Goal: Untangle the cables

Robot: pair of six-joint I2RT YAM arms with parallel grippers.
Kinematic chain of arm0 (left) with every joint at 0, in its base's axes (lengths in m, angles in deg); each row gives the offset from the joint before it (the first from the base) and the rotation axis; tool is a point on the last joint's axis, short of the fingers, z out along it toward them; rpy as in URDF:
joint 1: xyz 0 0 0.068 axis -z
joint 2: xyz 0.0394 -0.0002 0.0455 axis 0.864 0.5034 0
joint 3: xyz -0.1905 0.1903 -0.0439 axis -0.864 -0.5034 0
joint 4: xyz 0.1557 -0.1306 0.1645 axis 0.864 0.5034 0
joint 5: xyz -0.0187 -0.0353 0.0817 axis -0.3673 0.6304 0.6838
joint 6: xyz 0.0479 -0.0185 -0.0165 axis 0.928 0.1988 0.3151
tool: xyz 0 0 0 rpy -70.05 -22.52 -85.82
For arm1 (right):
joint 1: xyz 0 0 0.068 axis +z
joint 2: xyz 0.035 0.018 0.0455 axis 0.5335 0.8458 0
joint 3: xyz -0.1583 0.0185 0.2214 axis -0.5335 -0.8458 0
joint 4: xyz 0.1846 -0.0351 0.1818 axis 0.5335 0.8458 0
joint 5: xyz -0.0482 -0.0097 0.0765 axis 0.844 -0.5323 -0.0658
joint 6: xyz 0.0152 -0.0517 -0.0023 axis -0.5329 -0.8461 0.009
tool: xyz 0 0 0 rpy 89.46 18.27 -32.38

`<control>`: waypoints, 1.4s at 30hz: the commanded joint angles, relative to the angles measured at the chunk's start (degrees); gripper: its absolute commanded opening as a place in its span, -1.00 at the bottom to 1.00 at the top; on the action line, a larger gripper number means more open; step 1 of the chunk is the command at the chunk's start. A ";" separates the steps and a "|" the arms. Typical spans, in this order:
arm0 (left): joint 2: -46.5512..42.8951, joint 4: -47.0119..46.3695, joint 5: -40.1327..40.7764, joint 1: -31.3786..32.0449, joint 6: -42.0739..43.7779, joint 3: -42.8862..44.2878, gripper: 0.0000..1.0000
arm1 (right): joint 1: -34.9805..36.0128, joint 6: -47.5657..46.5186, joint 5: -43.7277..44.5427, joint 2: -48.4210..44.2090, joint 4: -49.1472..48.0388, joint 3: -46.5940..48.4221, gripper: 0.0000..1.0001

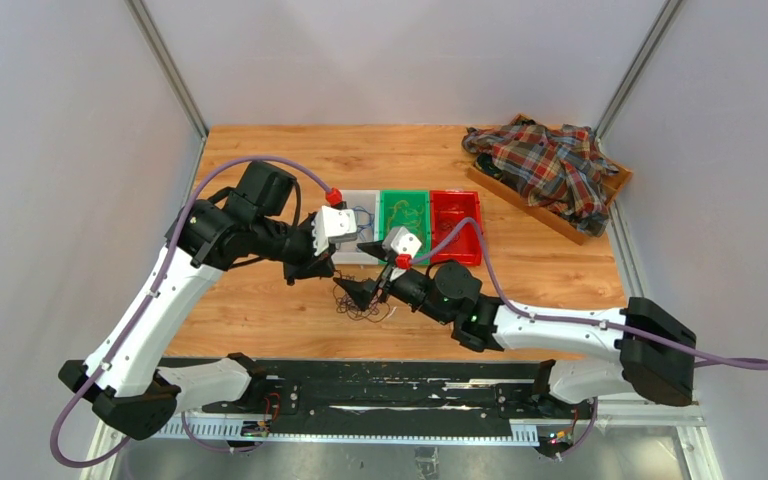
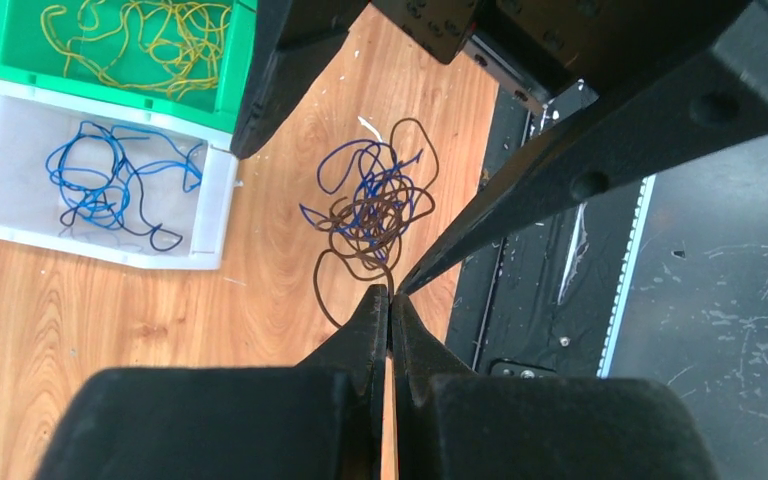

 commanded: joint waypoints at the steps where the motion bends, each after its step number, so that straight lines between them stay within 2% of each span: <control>1: -0.91 0.07 -2.16 0.47 -1.79 2.04 -0.99 | 0.98 -2.27 0.75 2.08 -3.44 2.91 0.55; 12: -2.20 0.11 -6.90 0.47 -5.60 2.89 -0.99 | 1.68 -10.04 15.05 8.42 -12.29 5.27 0.46; 22: -2.19 0.07 -11.70 0.71 -9.84 6.25 -0.99 | 1.69 -12.70 20.37 13.54 -17.75 4.42 0.42; 34: 1.92 0.07 -8.66 0.82 -11.57 22.55 -0.99 | 1.77 -3.45 23.63 19.21 -21.28 -4.90 0.44; 42: 2.87 0.03 -5.23 0.82 -9.63 28.93 -0.99 | 2.83 0.00 24.38 19.10 -22.11 -10.91 0.42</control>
